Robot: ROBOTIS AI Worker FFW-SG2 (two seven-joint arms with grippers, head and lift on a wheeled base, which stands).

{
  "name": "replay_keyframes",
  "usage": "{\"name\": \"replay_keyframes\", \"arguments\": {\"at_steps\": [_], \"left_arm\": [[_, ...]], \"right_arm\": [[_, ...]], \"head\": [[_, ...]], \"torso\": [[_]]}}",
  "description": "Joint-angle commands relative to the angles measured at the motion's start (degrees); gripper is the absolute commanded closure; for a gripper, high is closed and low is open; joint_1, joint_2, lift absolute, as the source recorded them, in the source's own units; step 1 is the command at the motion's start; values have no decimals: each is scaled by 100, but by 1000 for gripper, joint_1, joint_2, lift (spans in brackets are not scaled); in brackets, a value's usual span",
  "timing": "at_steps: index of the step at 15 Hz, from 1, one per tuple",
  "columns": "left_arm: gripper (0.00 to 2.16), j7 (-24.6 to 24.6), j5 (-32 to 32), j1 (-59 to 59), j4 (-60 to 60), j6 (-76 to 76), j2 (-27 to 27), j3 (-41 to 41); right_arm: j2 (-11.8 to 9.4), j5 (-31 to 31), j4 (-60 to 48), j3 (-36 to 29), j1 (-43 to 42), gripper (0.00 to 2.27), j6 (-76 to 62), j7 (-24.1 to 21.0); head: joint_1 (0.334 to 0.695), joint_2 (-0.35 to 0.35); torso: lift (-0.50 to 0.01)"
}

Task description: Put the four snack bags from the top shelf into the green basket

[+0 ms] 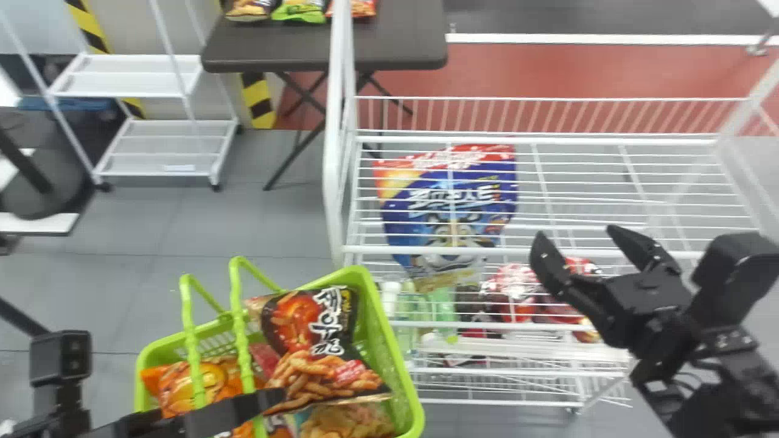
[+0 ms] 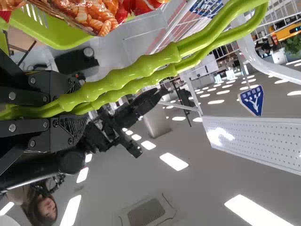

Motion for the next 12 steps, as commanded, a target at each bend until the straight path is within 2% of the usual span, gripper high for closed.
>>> {"name": "replay_keyframes", "arguments": {"at_steps": [1, 6, 9, 12], "left_arm": [[2148, -57, -47, 20, -13, 67, 0, -8], [2148, -57, -3, 55, -48, 173, -80, 159], [2148, -57, -12, 46, -109, 173, -106, 168], [2148, -57, -65, 11, -215, 190, -185, 124]], "right_arm": [[21, 634, 192, -11, 247, 33, -282, 55], [21, 757, 201, -134, 722, 33, -1266, 108], [21, 678, 482, -143, 774, 33, -2233, 249], [21, 669, 561, -143, 774, 33, -2321, 258]], "head": [[695, -41], [695, -71], [695, -65], [695, -54]], "torso": [[0], [0], [0], [0]]}}
